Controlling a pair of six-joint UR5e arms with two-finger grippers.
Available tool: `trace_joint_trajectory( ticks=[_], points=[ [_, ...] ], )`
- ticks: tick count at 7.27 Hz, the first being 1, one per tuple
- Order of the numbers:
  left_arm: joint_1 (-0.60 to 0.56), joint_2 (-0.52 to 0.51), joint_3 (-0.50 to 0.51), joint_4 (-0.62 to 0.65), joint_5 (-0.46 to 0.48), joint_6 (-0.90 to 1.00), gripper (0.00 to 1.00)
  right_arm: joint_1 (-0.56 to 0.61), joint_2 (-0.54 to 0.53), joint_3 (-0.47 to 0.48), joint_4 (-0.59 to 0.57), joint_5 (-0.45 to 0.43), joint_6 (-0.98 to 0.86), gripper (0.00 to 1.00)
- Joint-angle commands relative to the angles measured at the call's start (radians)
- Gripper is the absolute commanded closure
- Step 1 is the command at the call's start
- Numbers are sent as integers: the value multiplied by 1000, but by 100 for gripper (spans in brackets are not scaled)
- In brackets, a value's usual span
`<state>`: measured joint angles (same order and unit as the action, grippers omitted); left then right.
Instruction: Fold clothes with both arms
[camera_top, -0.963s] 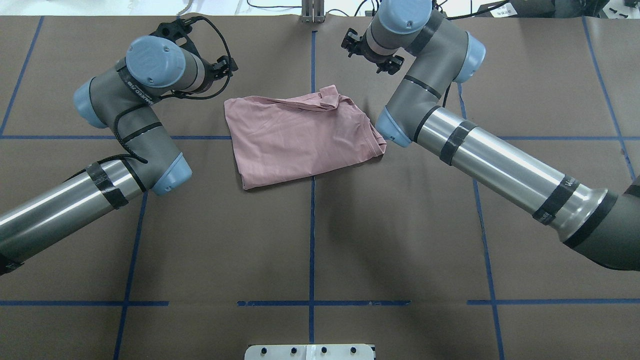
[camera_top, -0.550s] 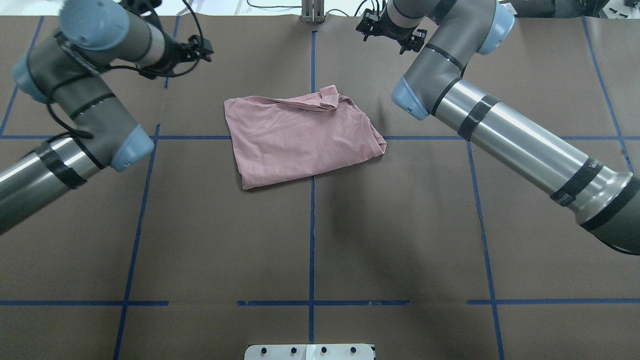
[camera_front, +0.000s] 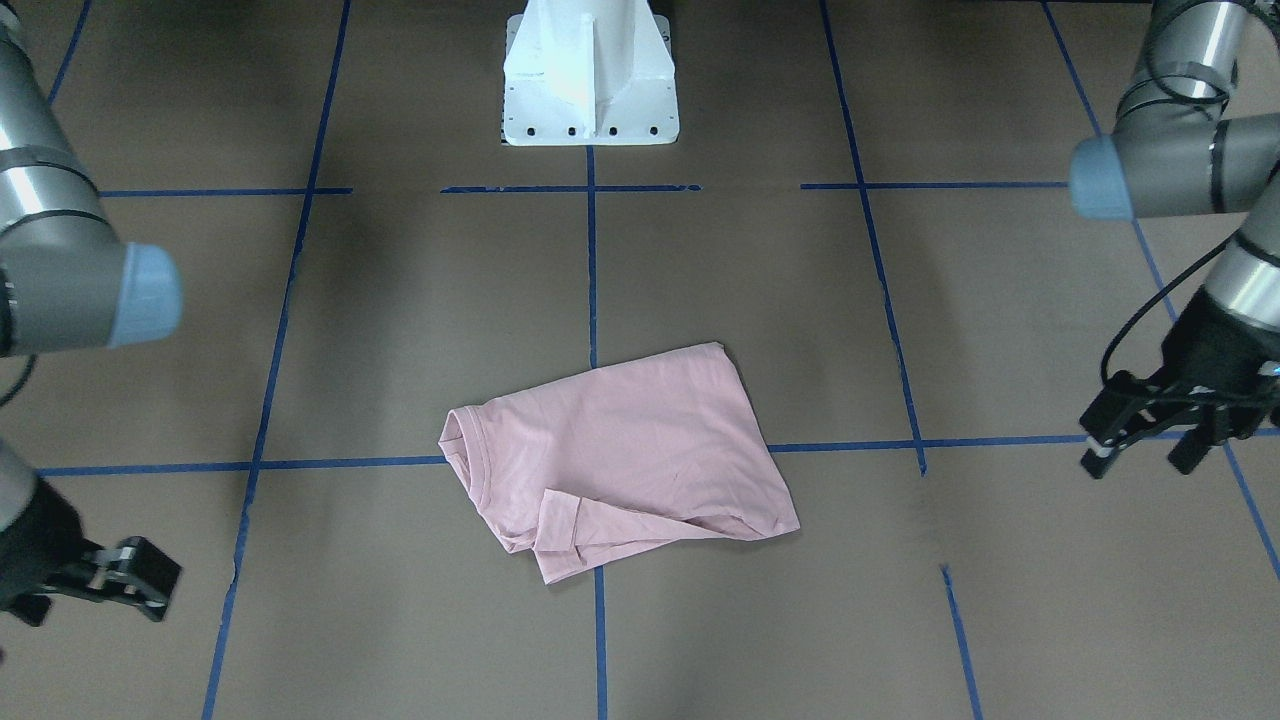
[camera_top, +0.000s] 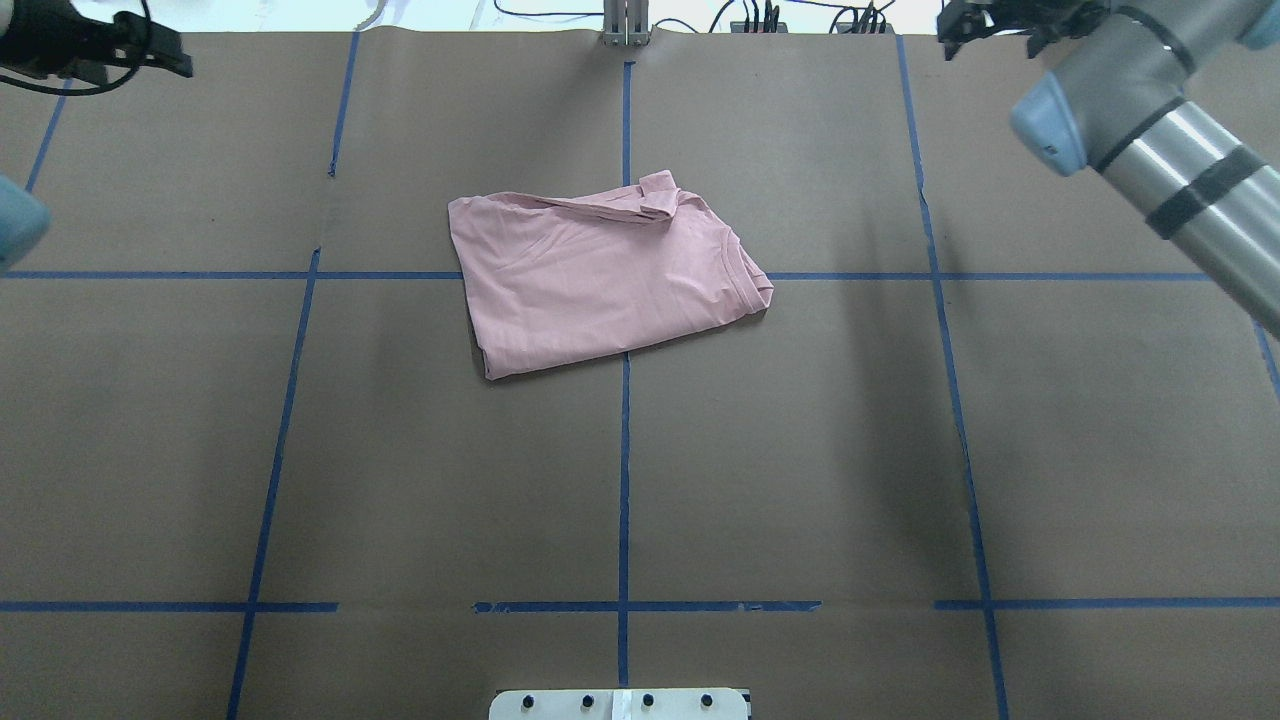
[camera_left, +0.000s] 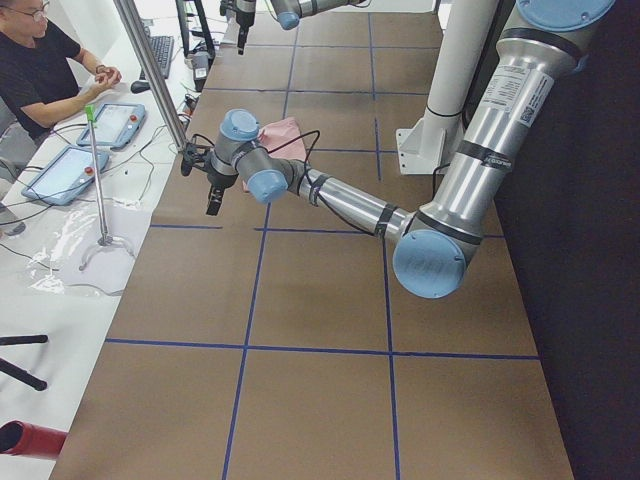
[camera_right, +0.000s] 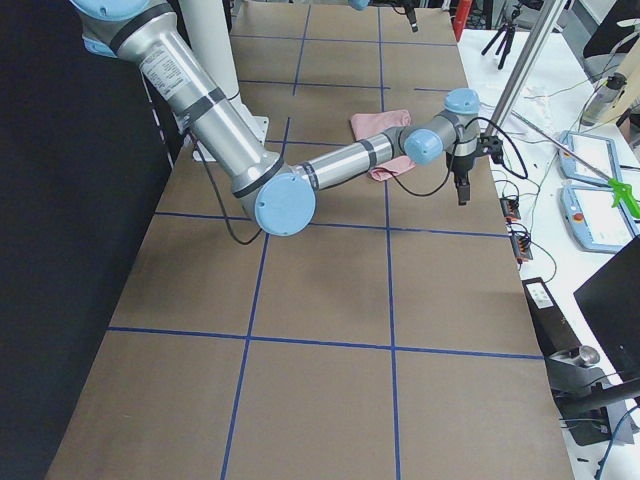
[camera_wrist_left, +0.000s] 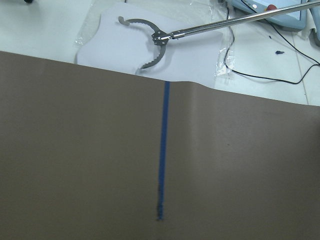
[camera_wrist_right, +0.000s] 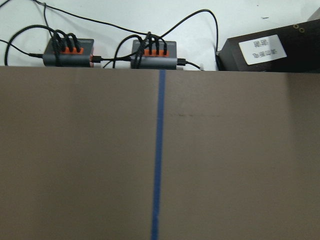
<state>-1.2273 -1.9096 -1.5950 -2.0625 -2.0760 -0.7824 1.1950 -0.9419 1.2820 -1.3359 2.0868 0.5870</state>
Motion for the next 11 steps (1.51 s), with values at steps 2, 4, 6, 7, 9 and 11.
trace_joint_trajectory(
  ticks=[2,4,6,7,9,11],
  points=[
    [-213,151,-54,160,-88,549,0,303,-277,65,-112,259,-532,0],
    [-305,224,-59,218,-168,792,0,397,-430,240,-358,286,-755,0],
    [-371,236,-62,441,-179,1083,0,477,-498,420,-643,286,-848,0],
    [-377,242,-60,465,-179,1089,0,479,-543,463,-649,285,-846,0],
    [-373,287,-46,385,-174,1081,0,476,-564,451,-538,283,-829,0],
    [-370,362,-45,377,-179,1077,0,469,-590,450,-468,294,-828,0]
  ],
)
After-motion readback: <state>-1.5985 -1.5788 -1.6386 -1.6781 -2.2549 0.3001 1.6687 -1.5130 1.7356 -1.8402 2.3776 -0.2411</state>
